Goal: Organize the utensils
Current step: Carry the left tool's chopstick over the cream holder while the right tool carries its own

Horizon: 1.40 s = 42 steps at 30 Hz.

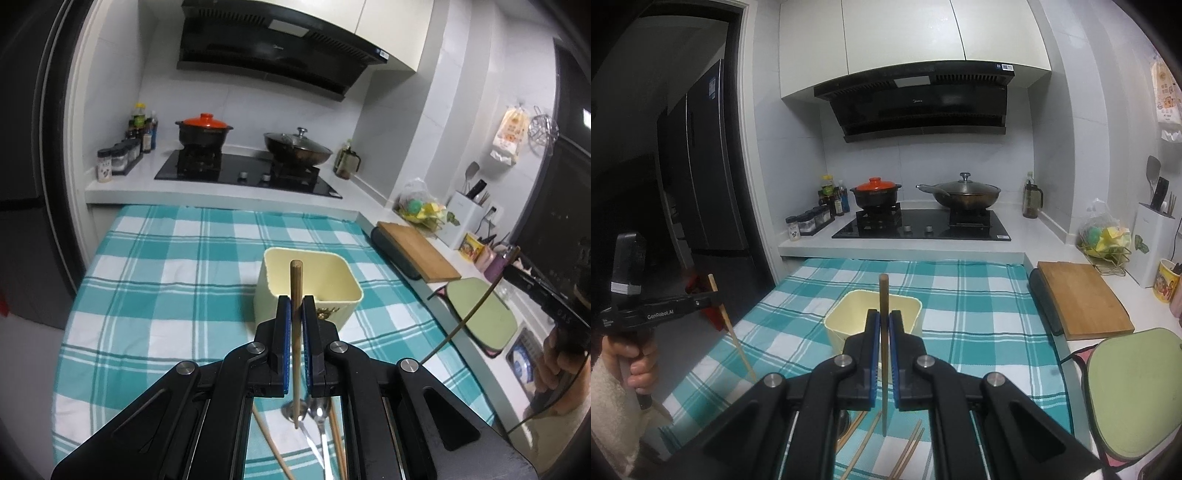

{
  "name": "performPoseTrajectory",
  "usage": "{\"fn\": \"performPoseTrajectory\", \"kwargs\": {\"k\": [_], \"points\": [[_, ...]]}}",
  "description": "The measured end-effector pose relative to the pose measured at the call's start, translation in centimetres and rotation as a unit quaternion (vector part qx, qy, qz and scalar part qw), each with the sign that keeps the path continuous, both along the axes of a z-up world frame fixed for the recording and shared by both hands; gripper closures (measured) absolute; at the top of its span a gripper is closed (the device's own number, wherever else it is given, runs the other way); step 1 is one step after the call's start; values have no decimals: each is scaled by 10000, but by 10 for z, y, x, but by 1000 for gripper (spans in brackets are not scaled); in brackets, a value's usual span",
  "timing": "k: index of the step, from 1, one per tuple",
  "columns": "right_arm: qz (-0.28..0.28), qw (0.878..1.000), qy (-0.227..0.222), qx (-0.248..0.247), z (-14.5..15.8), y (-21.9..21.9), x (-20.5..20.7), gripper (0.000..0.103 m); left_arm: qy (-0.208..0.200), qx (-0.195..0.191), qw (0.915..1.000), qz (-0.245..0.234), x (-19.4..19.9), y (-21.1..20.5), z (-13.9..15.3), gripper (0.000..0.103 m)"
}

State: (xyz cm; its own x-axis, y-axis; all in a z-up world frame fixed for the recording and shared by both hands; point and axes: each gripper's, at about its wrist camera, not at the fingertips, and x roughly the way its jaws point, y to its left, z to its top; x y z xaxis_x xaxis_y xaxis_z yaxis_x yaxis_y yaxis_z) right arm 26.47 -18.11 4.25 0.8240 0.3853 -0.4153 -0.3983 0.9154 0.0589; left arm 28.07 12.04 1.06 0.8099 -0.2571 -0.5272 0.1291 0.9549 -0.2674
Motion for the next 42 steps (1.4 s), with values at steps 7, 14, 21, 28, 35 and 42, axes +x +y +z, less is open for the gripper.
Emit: {"fn": "performPoseTrajectory", "kwargs": {"k": [7, 14, 21, 28, 35, 42], "points": [[41, 10000, -56, 2, 19, 13, 30, 98, -315, -179, 9993, -48, 32, -6, 41, 99], [131, 9991, -313, 272, 51, 44, 92, 98, -585, -130, 9981, 126, 100, -20, 67, 99], [183, 9995, 252, 56, 10, 77, 174, 98, 88, 31, 9995, 285, 183, -35, 9, 99], [47, 9957, 918, -112, -45, 87, 225, 98, 190, -270, 9992, 221, 212, -40, -9, 99], [120, 9976, 686, 58, -34, 78, 222, 98, -437, -241, 9986, 175, 202, -40, 42, 99], [117, 9980, 609, -84, -17, 79, 228, 98, -865, 72, 9942, 643, 219, -45, 37, 99]]}}
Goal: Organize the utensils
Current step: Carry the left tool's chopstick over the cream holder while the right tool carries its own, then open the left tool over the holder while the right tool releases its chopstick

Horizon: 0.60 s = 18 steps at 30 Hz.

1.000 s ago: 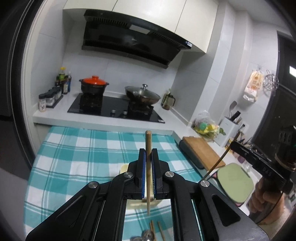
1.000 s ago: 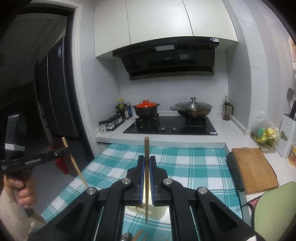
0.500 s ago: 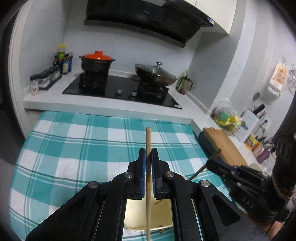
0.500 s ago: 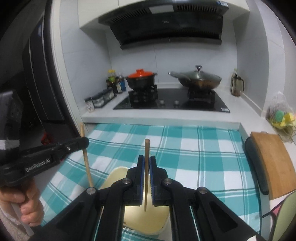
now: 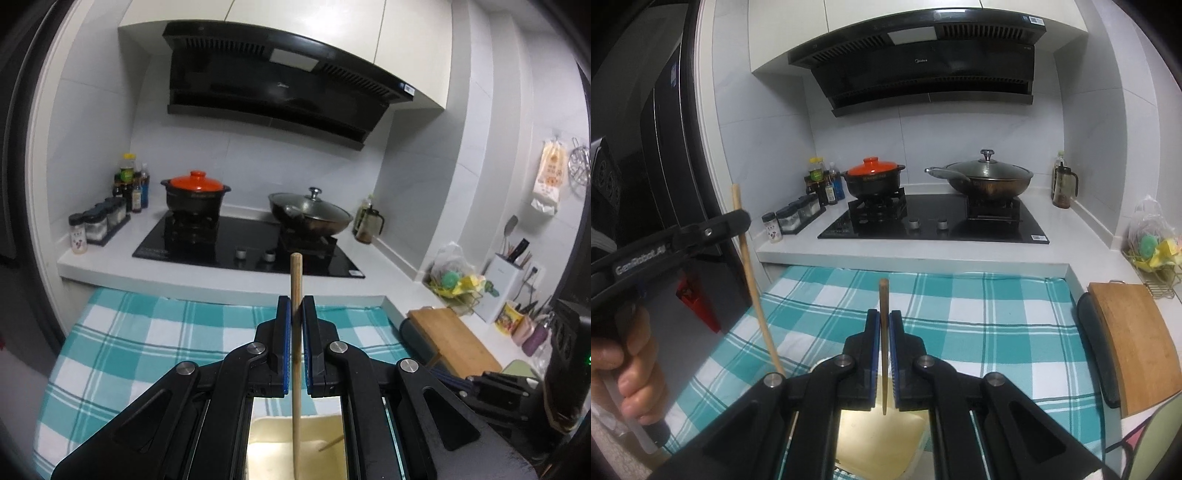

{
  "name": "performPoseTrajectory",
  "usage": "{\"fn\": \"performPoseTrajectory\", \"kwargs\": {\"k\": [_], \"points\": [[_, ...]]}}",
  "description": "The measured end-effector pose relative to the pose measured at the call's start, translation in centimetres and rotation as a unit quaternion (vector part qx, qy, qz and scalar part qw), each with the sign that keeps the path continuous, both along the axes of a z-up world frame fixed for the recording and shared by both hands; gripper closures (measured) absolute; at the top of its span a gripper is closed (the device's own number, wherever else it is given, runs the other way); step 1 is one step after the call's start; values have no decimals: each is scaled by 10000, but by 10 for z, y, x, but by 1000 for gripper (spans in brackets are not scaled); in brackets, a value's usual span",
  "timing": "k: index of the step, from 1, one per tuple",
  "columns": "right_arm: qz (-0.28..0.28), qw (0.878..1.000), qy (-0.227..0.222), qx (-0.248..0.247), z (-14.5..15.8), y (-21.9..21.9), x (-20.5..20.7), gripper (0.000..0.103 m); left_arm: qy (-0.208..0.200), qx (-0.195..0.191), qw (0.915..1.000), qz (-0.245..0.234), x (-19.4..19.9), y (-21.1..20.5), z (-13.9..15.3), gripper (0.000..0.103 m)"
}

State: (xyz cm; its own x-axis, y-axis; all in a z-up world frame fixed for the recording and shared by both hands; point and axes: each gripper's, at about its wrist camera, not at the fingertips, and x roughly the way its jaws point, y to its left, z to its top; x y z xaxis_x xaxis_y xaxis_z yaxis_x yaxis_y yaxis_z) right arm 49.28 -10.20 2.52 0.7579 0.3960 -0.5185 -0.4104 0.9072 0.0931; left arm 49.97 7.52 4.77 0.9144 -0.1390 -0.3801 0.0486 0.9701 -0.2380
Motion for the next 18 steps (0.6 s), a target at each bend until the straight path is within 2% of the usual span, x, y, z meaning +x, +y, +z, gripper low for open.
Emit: {"fn": "performPoseTrajectory", "kwargs": {"k": [8, 9, 10, 11, 12, 13, 14, 15, 18], "points": [[36, 9965, 714, -428, -35, 9, 14, 98, 892, -172, 9958, 69, 28, 0, -76, 98], [71, 9959, 794, -437, -39, 10, 16, 97, 1020, -159, 9946, 94, 29, 1, -81, 92], [55, 9956, 824, -453, -41, 10, 18, 97, 1115, -149, 9936, 93, 28, 1, -83, 75], [19, 9956, 810, -481, -42, 11, 19, 96, 1150, -125, 9932, 114, 26, 3, -82, 65], [-9, 9958, 764, -498, -40, 11, 19, 88, 1122, -86, 9935, 156, 21, 3, -79, 45], [-32, 9965, 685, -474, -37, 10, 16, 81, 1035, -45, 9944, 213, 12, 4, -73, 31], [-66, 9975, 583, -403, -31, 7, 12, 67, 933, -26, 9954, 233, 3, 7, -65, 27], [-97, 9982, 486, -323, -26, 5, 7, 61, 846, -7, 9962, 216, -8, 8, -58, 22], [-137, 9994, 229, -236, -5, -5, -19, 61, 695, 47, 9975, 137, -43, 17, -41, 7]]}}
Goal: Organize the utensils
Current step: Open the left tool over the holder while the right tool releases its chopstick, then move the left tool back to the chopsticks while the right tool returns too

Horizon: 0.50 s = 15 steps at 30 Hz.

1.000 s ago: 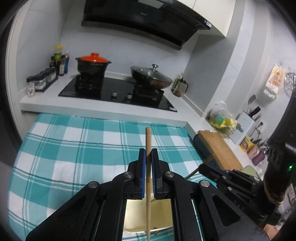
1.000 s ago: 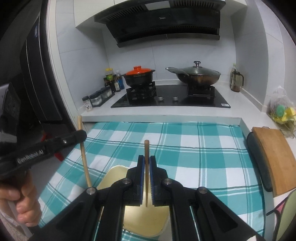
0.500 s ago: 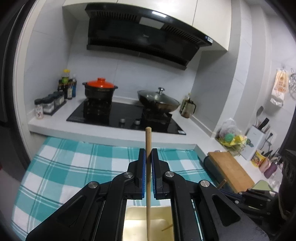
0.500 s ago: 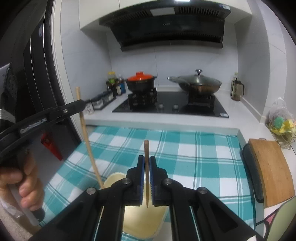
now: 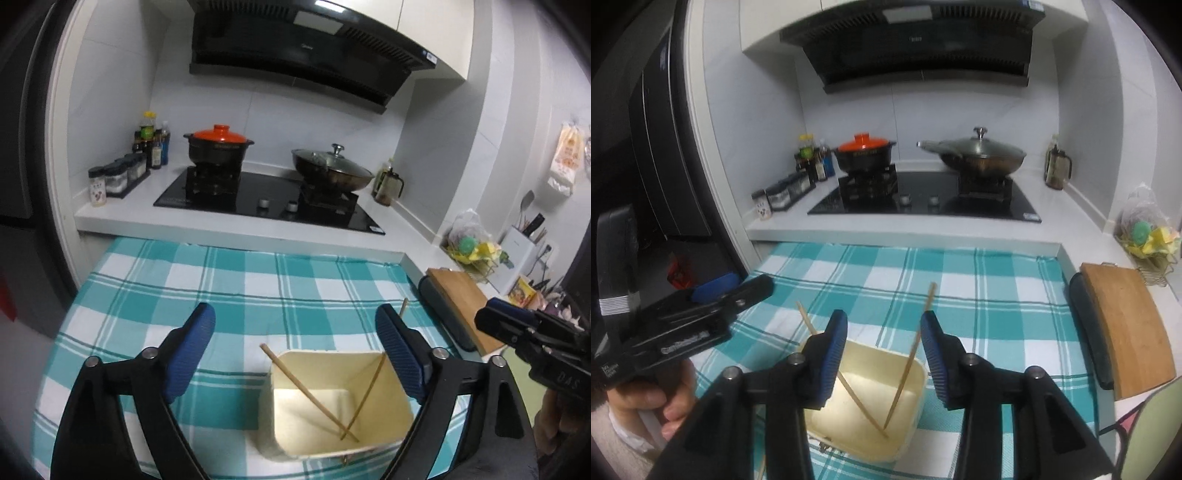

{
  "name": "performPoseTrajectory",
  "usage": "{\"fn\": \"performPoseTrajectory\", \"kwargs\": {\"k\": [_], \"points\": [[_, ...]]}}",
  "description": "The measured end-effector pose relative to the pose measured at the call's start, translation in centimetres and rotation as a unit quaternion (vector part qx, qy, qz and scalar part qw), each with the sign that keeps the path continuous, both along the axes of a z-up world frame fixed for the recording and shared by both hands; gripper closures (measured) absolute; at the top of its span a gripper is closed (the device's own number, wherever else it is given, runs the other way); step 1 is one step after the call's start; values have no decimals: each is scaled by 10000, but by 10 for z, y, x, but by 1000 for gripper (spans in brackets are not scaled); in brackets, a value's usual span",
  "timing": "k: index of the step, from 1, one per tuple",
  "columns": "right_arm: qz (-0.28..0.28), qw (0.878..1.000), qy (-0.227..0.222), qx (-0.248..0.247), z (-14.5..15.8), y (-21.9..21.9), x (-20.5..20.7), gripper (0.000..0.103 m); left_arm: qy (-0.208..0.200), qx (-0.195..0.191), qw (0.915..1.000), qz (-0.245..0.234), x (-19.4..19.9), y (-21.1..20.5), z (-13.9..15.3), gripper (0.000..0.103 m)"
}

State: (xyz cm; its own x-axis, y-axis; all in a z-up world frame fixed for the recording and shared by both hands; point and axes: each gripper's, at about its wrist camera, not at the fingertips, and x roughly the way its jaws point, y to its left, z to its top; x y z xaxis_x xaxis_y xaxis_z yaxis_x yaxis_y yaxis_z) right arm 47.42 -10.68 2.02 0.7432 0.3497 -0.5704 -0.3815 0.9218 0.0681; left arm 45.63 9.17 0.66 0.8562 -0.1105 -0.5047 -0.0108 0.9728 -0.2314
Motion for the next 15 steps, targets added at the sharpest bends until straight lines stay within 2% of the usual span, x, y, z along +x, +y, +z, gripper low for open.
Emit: {"fn": "performPoseTrajectory", "kwargs": {"k": [1, 5, 7, 9, 12, 15], "points": [[0, 10000, -92, -9, 6, -3, -10, 61, -30, 40, 10000, -50, -18, 3, 5, 4], [98, 9993, -359, -60, 18, -18, -66, 60, 30, 214, 9990, -395, -85, 10, 1, 4], [169, 9987, -463, -129, 17, -29, -101, 60, 224, 211, 9978, -584, -123, 14, -13, 4], [213, 9977, -600, -216, 8, -39, -139, 59, 614, 291, 9958, -616, -157, 17, -32, 4], [252, 9974, -632, -223, -10, -55, -190, 49, 1065, 286, 9904, -837, -202, 18, -59, 3], [143, 9983, -556, -138, -36, -71, -238, 49, 1134, 626, 9909, -353, -247, 11, -83, 0]]}}
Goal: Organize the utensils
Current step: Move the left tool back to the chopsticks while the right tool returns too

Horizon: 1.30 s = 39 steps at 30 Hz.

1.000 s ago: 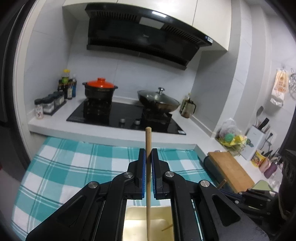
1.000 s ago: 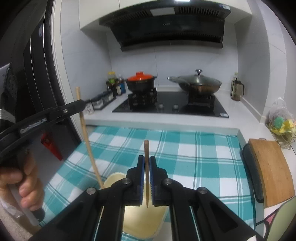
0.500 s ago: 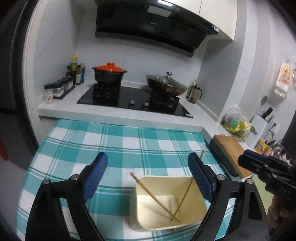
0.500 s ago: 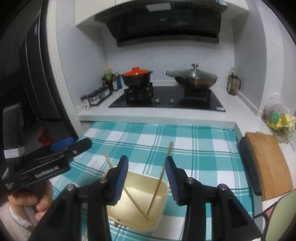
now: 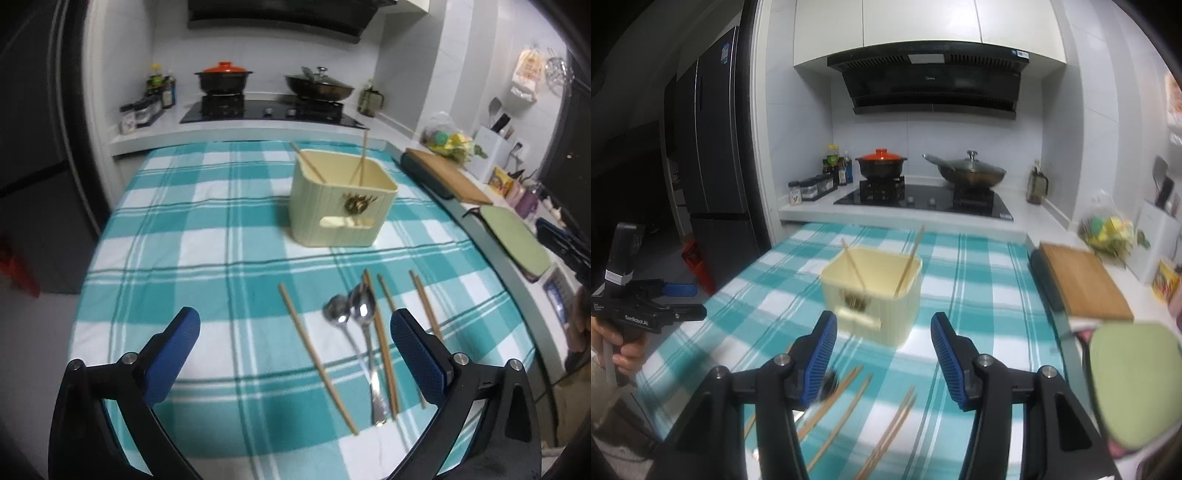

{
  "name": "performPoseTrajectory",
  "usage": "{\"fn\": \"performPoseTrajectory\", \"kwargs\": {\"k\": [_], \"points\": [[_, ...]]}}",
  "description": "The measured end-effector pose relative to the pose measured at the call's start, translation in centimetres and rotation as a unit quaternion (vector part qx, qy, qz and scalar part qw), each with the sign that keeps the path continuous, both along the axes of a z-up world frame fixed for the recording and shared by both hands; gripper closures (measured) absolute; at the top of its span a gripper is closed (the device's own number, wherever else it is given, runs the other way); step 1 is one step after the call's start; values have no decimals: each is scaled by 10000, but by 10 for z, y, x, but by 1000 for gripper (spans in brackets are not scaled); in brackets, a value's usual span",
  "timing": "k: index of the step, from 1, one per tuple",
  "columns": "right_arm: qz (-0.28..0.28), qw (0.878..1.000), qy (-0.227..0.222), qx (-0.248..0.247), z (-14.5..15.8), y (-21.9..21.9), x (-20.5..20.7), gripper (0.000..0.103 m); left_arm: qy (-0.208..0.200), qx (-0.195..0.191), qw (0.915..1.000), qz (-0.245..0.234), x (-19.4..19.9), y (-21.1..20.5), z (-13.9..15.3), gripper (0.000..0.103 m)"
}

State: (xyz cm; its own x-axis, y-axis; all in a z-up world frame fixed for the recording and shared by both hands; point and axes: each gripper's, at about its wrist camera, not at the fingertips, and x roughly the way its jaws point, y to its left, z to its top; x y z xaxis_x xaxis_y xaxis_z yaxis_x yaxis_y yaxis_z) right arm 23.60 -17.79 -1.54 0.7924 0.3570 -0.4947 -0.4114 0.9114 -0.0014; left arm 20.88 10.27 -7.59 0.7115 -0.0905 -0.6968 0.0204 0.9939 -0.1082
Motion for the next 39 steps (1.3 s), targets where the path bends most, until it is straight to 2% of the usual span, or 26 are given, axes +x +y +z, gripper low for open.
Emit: {"fn": "performPoseTrajectory", "kwargs": {"k": [2, 4, 7, 10, 12, 16, 19, 22, 28, 36, 39], "points": [[-195, 9998, 40, 59, -22, -9, -31, 47, 24, -18, 10000, 38, -23, -8, -14, 0], [-394, 9989, 124, 243, -45, -17, -56, 40, 78, -357, 9993, 64, -43, -14, -27, 1], [-609, 9967, 359, 398, -80, -22, -82, 39, 121, -583, 9981, 166, -57, -28, -42, 1], [-573, 9963, 610, 172, -108, -17, -98, 39, 109, -491, 9986, 155, -69, -42, -48, 1], [-573, 9965, 607, -10, -117, -11, -107, 39, 37, -400, 9992, 59, -75, -49, -47, 1], [-341, 9976, 596, 110, -121, 2, -118, 39, -103, -27, 9998, 161, -81, -57, -49, 1], [-256, 9987, 442, -1, -119, 15, -120, 39, -45, 55, 9998, 168, -78, -57, -53, 1], [-215, 9993, 291, -46, -116, 22, -122, 39, -73, 61, 9994, 323, -76, -53, -55, 1], [-341, 9987, 348, -145, -124, 19, -121, 39, -78, -9, 9978, 656, -76, -42, -62, 1], [-529, 9984, 176, -74, -115, 8, -131, 39, -295, 129, 9976, 621, -80, -50, -43, 1], [-537, 9985, 105, -85, -113, 5, -138, 39, -278, 73, 9975, 648, -86, -50, -42, 1]]}}
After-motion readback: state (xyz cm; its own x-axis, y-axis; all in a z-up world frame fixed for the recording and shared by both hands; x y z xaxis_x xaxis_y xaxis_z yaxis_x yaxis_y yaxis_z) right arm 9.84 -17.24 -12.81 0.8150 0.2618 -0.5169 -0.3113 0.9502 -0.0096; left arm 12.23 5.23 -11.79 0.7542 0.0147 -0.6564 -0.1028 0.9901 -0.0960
